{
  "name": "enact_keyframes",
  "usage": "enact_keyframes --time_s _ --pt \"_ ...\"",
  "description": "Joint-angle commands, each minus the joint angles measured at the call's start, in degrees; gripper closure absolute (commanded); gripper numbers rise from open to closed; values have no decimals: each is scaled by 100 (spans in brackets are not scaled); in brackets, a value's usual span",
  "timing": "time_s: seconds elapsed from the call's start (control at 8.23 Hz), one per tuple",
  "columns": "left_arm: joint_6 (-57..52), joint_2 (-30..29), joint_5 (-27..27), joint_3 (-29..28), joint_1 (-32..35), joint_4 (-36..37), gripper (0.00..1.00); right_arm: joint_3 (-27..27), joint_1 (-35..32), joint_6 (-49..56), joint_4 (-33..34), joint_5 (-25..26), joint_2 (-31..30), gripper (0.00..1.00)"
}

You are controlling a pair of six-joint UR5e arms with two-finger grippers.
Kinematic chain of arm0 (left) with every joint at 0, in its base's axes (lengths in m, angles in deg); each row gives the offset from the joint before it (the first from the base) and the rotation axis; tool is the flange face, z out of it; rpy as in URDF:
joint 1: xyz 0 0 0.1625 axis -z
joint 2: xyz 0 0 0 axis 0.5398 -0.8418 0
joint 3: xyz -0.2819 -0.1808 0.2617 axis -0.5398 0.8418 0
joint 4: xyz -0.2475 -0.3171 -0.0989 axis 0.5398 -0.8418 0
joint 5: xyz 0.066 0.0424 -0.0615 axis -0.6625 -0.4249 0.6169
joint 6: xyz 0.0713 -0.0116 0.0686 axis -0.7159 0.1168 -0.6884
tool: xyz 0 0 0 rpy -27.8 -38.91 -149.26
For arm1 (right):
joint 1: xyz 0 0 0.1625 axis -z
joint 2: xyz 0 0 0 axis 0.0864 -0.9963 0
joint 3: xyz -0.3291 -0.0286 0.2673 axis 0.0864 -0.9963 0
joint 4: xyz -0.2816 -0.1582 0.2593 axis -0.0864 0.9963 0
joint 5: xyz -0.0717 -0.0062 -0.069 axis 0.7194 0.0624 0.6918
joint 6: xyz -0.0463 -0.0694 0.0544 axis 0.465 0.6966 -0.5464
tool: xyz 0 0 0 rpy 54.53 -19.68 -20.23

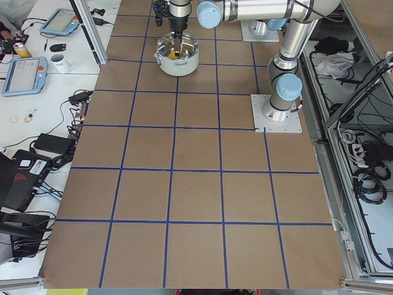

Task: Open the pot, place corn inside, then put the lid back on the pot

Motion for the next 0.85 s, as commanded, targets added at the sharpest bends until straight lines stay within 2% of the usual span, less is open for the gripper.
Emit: enact_keyframes --time_s 0.0,0.12,0.36,0.61,0.73 --pt "-22 -10 22 0 -9 -9 0 -25 43 66 -42 237 -198 0" --pt "-13 -28 13 -9 -9 -9 0 -43 131 241 -164 508 -303 0" --pt "-13 -54 31 -9 -9 -9 0 -52 770 1030 -978 537 -793 0" --pt "-5 -54 48 -44 -18 -9 0 -52 1290 1944 -1525 1253 -1383 0" --pt "-5 -46 57 -53 -18 -9 0 -52 1457 2017 -1893 1319 -1647 0"
